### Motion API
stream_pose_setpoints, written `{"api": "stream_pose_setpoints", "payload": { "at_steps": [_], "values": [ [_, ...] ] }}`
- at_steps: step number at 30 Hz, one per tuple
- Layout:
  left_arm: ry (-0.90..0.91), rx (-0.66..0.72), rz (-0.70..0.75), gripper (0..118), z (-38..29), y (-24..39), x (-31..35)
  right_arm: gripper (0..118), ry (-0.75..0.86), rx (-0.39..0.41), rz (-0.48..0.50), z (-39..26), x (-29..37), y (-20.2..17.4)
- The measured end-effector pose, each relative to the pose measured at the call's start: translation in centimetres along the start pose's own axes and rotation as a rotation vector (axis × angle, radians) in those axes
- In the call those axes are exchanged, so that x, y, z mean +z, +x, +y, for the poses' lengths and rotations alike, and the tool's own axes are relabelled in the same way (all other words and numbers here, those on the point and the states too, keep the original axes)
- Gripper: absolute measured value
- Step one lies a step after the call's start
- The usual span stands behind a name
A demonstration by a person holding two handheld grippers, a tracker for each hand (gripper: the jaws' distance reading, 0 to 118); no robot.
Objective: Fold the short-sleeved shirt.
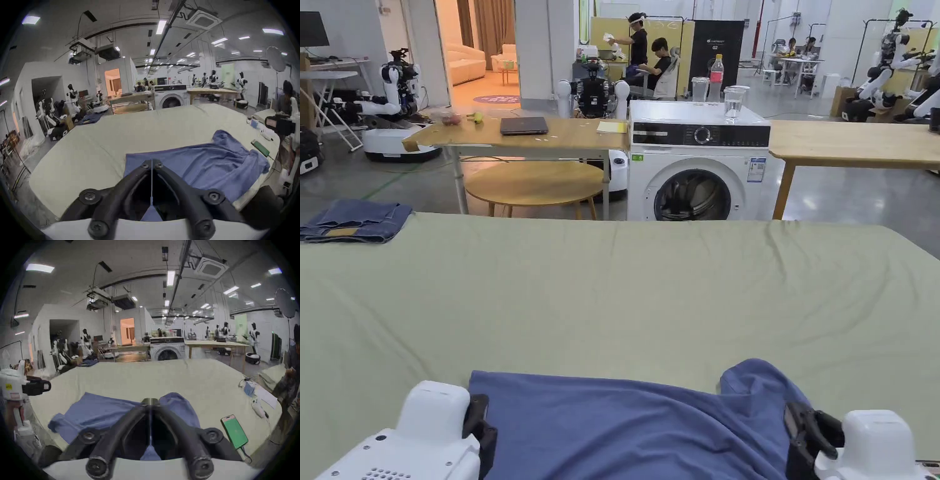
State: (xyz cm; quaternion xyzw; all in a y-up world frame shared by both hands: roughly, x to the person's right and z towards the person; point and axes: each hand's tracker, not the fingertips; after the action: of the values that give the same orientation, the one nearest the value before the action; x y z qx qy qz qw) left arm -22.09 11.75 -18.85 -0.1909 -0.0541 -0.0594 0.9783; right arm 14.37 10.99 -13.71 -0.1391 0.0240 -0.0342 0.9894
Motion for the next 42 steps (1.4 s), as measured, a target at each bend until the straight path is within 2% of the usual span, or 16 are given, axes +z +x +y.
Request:
{"api": "stream_pose_setpoints", "payload": {
  "at_steps": [3,15,16,18,19,24,26,30,32,33,34,35,38,39,40,42],
  "values": [
    [-0.061,0.024,-0.024,0,-1.1,-0.7,-1.4,0,-0.037,0.016,0.044,-0.9,-0.5,-0.2],
    [-0.282,0.091,0.013,0,-1.0,-5.9,-14.8,0,-0.126,0.047,0.003,-1.4,-6.1,2.6],
    [-0.286,0.092,0.021,15,-0.7,-6.3,-16.2,0,-0.134,0.047,-0.003,-1.4,-6.8,3.0],
    [-0.33,0.065,0.043,97,-0.2,-7.0,-19.5,0,-0.149,0.047,-0.019,-1.3,-8.0,4.0],
    [-0.372,0.06,0.041,118,-0.1,-7.5,-22.0,0,-0.16,0.049,-0.03,-1.3,-8.8,4.6],
    [-0.482,0.045,0.073,114,-0.9,-8.2,-30.0,0,-0.254,0.022,-0.091,-1.2,-13.4,8.1],
    [-0.535,0.069,0.067,95,-1.8,-8.2,-32.2,0,-0.321,-0.007,-0.116,-1.5,-15.6,10.0],
    [-0.568,0.024,0.047,78,-2.0,-5.7,-31.1,3,-0.446,-0.063,-0.142,-1.9,-19.9,13.2],
    [-0.564,0.052,-0.012,58,-0.8,-5.2,-29.0,67,-0.518,-0.089,-0.119,-2.1,-22.4,14.5],
    [-0.555,0.032,-0.015,41,-0.5,-4.8,-28.1,100,-0.553,-0.079,-0.13,-2.4,-23.5,14.8],
    [-0.521,-0.007,-0.002,14,-0.2,-4.2,-27.2,118,-0.561,-0.072,-0.127,-2.7,-24.5,15.0],
    [-0.493,-0.002,-0.008,0,0.3,-4.7,-26.3,118,-0.556,-0.066,-0.132,-2.7,-25.3,15.2],
    [-0.47,0.016,-0.008,0,1.2,-4.2,-24.4,117,-0.65,-0.073,-0.153,-3.6,-27.4,15.8],
    [-0.466,0.014,-0.008,0,1.4,-4.6,-24.1,105,-0.681,-0.076,-0.151,-4.0,-27.8,15.9],
    [-0.464,0.01,-0.006,0,1.6,-4.5,-23.7,67,-0.698,-0.07,-0.16,-4.2,-28.0,15.9],
    [-0.457,0.01,-0.008,0,1.8,-4.1,-22.7,37,-0.631,-0.034,-0.176,-4.0,-26.5,15.6]
  ]
}}
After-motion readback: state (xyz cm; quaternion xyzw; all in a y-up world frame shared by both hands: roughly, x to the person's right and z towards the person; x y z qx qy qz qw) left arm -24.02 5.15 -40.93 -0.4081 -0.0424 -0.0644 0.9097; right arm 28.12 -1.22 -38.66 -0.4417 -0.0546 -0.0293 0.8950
